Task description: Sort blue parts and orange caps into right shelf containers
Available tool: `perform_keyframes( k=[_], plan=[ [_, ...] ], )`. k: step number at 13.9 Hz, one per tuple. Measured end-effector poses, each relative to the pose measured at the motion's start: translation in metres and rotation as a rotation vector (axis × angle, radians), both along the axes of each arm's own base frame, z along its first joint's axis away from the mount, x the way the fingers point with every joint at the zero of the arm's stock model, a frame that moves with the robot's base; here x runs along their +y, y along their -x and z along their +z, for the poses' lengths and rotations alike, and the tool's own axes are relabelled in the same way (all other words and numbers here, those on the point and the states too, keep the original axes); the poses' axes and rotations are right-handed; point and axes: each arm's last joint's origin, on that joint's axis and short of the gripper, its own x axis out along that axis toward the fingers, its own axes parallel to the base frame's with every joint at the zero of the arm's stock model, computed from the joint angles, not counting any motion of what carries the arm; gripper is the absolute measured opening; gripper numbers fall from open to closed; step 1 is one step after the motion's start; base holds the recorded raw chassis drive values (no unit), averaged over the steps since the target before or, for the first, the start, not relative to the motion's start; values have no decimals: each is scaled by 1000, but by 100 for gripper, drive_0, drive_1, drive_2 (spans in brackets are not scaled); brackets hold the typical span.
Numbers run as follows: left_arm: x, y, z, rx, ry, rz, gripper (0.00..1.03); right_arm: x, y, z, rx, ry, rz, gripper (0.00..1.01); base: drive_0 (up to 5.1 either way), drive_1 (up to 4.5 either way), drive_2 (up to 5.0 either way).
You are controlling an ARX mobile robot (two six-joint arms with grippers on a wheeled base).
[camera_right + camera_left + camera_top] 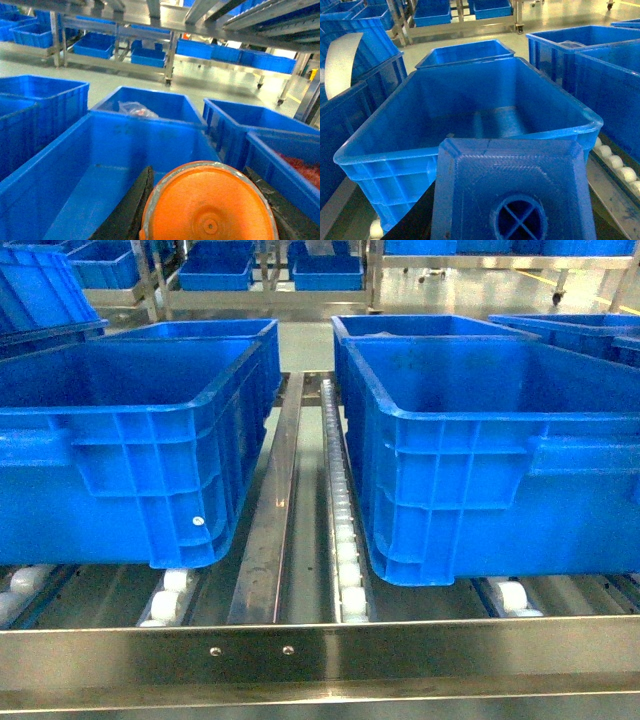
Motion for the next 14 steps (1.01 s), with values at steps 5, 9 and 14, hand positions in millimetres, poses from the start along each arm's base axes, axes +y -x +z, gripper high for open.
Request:
perform_keyframes(
  k=[5,9,14],
  plan=[
    [-4,-2,0,5,-8,99,44,-10,-65,-37,157,-108,0,97,0,0,0],
    [-16,-70,48,-131,14,159,44,-4,-36,-41,183,-135,20,98,0,0,0],
    [-28,-147,62,-155,33,117,77,4,-32,-40,178,-169,26,98,0,0,0]
  ],
)
